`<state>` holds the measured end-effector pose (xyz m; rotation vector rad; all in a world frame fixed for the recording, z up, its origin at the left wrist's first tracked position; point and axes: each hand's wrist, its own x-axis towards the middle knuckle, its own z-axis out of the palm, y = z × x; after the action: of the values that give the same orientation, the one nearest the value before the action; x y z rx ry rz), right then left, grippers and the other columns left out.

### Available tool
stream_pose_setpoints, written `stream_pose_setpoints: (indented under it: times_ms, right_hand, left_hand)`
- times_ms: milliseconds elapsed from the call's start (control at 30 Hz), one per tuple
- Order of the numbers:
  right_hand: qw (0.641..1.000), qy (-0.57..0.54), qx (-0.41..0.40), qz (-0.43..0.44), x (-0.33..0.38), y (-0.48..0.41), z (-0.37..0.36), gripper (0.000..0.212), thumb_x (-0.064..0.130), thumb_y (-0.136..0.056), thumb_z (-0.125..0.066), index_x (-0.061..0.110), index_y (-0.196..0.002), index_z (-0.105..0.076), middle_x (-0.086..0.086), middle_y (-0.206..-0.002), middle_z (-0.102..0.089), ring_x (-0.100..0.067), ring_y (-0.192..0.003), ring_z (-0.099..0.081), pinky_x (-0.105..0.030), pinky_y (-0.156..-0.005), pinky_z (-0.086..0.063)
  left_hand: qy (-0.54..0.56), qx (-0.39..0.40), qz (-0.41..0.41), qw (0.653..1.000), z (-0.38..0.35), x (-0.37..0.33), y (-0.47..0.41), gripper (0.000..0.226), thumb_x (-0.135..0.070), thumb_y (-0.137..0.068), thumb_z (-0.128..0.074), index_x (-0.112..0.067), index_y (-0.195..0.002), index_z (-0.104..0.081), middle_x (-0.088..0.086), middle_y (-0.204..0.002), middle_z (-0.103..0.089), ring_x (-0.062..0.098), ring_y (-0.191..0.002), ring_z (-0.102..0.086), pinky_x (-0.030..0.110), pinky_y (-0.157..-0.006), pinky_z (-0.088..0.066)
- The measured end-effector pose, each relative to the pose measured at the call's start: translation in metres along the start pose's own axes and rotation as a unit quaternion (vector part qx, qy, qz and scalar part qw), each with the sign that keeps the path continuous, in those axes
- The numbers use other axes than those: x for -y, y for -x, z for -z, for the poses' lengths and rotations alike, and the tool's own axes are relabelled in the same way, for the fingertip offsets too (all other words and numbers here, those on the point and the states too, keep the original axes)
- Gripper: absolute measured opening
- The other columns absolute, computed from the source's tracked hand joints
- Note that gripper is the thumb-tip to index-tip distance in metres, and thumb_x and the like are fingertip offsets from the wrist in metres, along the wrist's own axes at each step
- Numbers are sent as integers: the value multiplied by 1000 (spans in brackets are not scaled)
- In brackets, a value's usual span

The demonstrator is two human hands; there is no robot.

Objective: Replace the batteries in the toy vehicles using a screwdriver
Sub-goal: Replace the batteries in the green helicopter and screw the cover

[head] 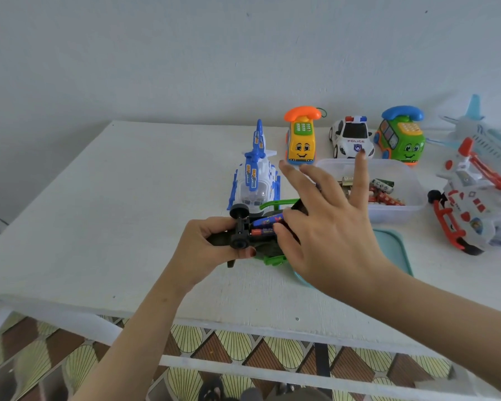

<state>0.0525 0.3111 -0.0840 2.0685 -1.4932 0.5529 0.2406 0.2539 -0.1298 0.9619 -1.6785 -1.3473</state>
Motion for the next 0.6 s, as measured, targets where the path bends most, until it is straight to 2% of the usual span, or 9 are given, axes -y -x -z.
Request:
stream_pose_setpoints:
  times_ms: [267, 367, 500, 600]
  right_hand:
    - [997, -52, 39, 28, -2, -1, -1, 34, 30, -86, -49, 13, -61, -65, -13, -146, -44, -30, -131, -43, -68, -110, -7]
    - [996, -82, 39, 20, -1, 2, -6, 30, 27, -84, -50, 14, -60, -62, -11, -147, -43, -28, -132, -40, -66, -111, -9]
    - [994, -101, 37, 15, -2, 5, -7, 30, 28, -84, -51, 14, -60, -63, -9, -147, -43, -26, -133, -37, -64, -112, -7]
    - [994, -96, 43, 15, -2, 5, -6, 30, 30, -84, -53, 15, -59, -62, -9, -148, -42, -26, -136, -34, -66, -111, -5]
  left_hand:
    - [11, 5, 6, 1000, 0, -1, -2, 42, 15, -67, -73, -11, -100, -70, -8, -74, -73, 1, -65, -64, 11, -59, -47]
    - [11, 10, 5, 1000, 0, -1, -3, 39, 10, -66, -74, -11, -98, -71, -7, -76, -73, 2, -67, -64, 12, -59, -48]
    - [14, 11, 8, 1000, 2, -1, -4, 36, -6, -60, -77, -10, -95, -73, -2, -78, -73, 5, -69, -64, 16, -58, -49]
    - [16, 19, 3, 1000, 1, -2, -5, 39, -5, -59, -76, -8, -98, -71, -4, -76, -72, 2, -65, -62, 13, -57, -47]
